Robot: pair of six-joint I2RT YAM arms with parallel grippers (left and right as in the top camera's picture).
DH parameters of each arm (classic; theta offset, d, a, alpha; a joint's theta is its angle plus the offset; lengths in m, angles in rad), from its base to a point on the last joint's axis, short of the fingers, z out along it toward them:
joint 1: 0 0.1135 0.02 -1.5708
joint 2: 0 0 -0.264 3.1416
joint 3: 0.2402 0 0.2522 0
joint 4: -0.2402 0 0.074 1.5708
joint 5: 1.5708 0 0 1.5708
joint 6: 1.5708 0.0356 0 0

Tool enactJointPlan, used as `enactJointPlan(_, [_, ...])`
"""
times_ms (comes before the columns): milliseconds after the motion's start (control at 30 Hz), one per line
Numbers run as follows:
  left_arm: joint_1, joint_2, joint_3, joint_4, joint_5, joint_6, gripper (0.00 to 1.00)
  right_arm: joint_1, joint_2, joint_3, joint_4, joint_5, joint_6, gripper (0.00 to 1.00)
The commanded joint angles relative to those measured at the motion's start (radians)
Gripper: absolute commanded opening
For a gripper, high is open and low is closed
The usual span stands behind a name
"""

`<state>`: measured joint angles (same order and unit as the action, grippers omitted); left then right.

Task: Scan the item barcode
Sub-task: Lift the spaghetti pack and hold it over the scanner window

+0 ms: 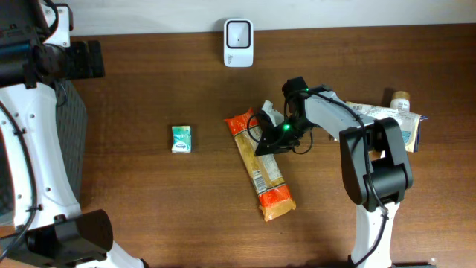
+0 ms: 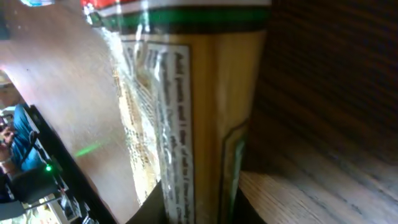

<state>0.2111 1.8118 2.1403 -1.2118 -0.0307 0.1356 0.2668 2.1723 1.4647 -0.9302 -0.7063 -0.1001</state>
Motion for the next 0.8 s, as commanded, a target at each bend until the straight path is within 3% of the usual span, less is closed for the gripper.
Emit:
enactJointPlan(0, [0.006,-0.018,0.016,0.002,0.000,0.013,0.99,0.008,0.045,-0.026,0.003,0.000,0.003,0.07])
enactJointPlan(167, [0.006,-0.018,0.016,0.002,0.000,0.013,0.99,-0.001,0.021,-0.008,0.031,-0.288,0.003,0.04])
enactJointPlan(267, [0.008,-0.018,0.016,0.002,0.000,0.013,0.99,-0.058,-0.108,0.042,0.030,-0.447,0.014,0.04])
enactJointPlan(433, [0.008,-0.018,0.016,0.002,0.000,0.013,0.99,-0.166,-0.361,0.062,0.109,-0.447,0.198,0.04])
enactJointPlan(567, [0.008,-0.018,0.016,0.002,0.000,0.013,0.99,-0.262,-0.578,0.062,0.353,-0.444,0.461,0.04])
enactJointPlan(767, [0.008,-0.018,0.016,0.002,0.000,0.013,0.99,-0.265,-0.675,0.062,0.531,-0.342,0.621,0.04])
